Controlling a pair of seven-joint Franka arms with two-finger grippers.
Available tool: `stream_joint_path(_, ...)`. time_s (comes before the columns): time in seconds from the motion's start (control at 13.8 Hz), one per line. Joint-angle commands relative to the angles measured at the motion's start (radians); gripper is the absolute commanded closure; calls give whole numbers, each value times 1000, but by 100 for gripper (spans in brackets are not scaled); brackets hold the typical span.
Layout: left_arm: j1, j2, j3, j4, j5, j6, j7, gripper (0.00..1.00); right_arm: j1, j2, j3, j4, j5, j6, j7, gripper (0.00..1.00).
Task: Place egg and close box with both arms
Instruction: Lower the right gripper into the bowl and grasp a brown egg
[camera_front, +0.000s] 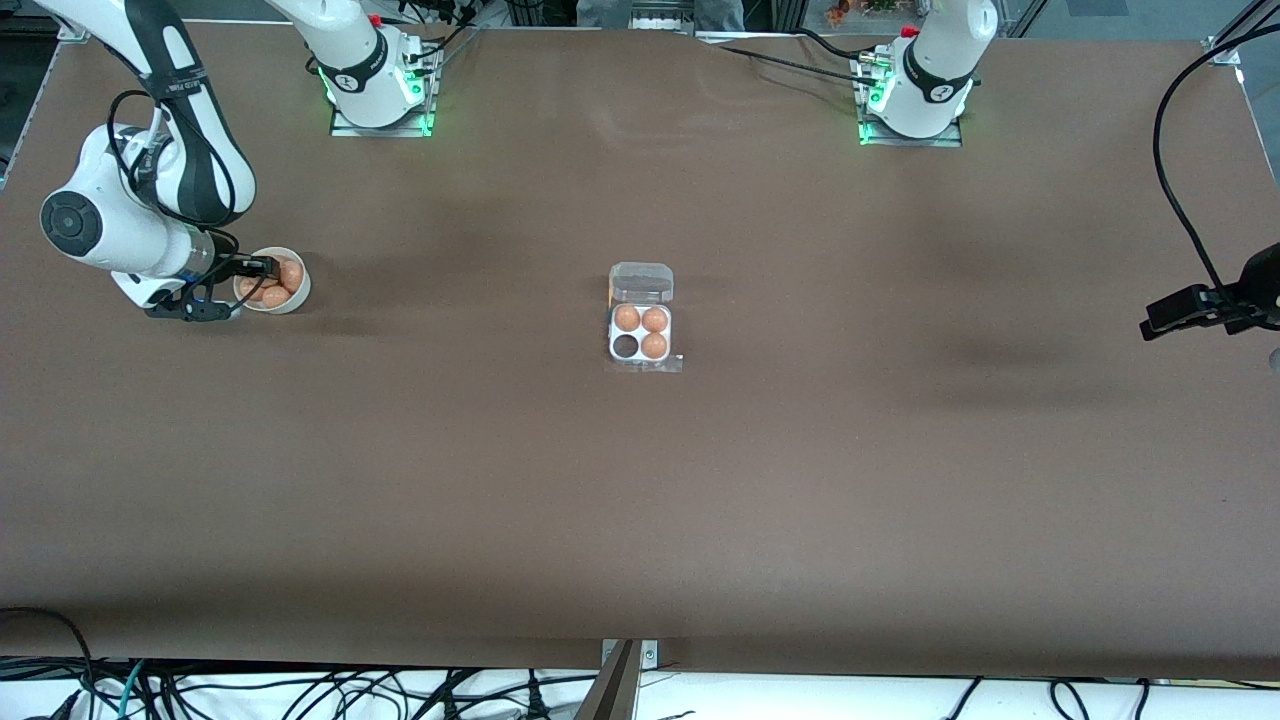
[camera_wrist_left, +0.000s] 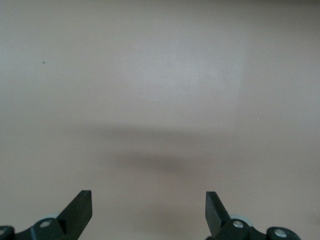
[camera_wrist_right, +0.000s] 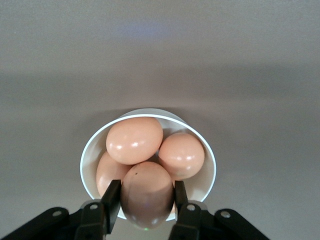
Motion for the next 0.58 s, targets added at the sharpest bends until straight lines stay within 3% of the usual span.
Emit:
stream_joint_path(0.0,7,9,-2,28,-11,-14,29,0,-2,-5,7,1,19,-21,-15,68)
stream_joint_path(0.51,5,9,-2,28,-11,-14,26,0,19,-11,10,152,17,-218,-10,76)
